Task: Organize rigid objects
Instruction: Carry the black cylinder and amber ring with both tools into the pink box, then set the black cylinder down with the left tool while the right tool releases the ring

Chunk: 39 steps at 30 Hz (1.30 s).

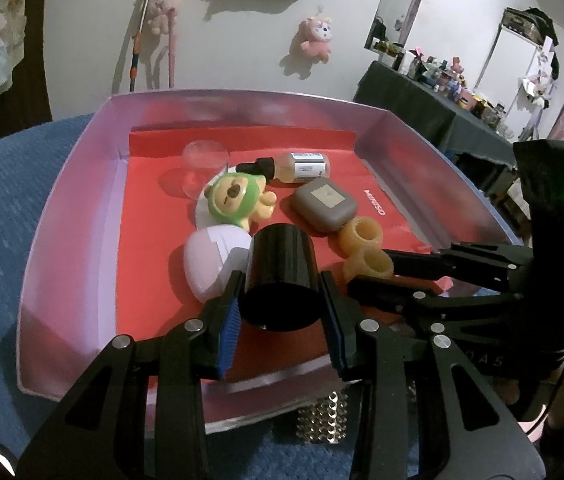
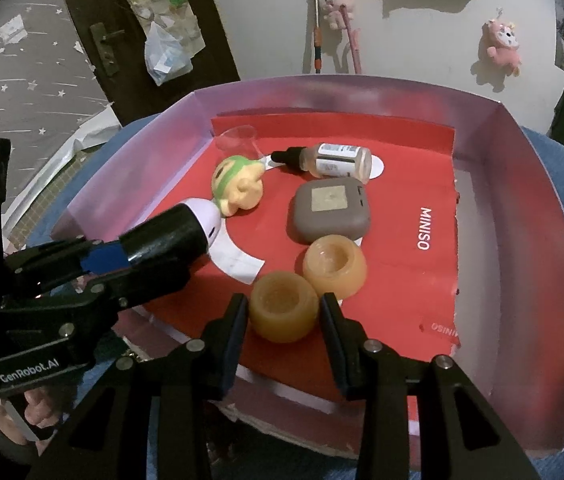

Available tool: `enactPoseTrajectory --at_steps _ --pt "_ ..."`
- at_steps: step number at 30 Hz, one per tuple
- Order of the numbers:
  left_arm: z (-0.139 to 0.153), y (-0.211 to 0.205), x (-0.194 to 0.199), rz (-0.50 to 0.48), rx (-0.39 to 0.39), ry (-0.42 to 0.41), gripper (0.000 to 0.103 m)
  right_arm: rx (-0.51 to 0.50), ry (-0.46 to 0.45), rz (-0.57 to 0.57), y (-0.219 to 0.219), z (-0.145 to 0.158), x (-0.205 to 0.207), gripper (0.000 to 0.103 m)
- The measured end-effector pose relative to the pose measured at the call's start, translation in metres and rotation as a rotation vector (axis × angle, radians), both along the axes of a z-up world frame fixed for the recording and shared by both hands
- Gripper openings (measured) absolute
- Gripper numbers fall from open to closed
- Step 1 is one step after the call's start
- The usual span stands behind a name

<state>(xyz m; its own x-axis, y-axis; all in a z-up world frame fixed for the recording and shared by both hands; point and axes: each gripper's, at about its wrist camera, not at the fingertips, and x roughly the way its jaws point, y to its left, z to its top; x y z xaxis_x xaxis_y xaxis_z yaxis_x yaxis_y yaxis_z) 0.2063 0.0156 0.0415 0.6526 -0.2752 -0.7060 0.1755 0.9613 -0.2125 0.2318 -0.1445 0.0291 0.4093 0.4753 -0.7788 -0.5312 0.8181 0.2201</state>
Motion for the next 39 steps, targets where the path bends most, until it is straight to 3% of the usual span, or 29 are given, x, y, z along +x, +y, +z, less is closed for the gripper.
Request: enactPoseTrajectory --at_steps 10,18,24,31,39 --pt "0.001 0.006 0.008 0.049 0.055 -0.035 0.034 -0.045 -0.047 -0.047 -0.003 0.001 0.009 0.04" --pt "0.001 0.0 0.003 -0.043 -0.025 -0.006 0.034 -0.045 -0.053 -0.083 -0.012 0.001 0.02 0.04" --pt "-0.012 -0.006 0.015 -0.062 -0.023 0.051 0.034 -0.053 -0.061 -0.092 -0.013 0.001 0.022 0.04" --pt "-0.019 0.005 0.031 0.036 0.04 0.066 0.034 -0.064 -0.072 -0.105 -0.014 0.001 0.024 0.04" --pt "-0.019 0.001 0.032 0.054 0.074 0.065 0.035 -0.079 -0.08 -0.107 -0.012 0.0 0.025 0.04"
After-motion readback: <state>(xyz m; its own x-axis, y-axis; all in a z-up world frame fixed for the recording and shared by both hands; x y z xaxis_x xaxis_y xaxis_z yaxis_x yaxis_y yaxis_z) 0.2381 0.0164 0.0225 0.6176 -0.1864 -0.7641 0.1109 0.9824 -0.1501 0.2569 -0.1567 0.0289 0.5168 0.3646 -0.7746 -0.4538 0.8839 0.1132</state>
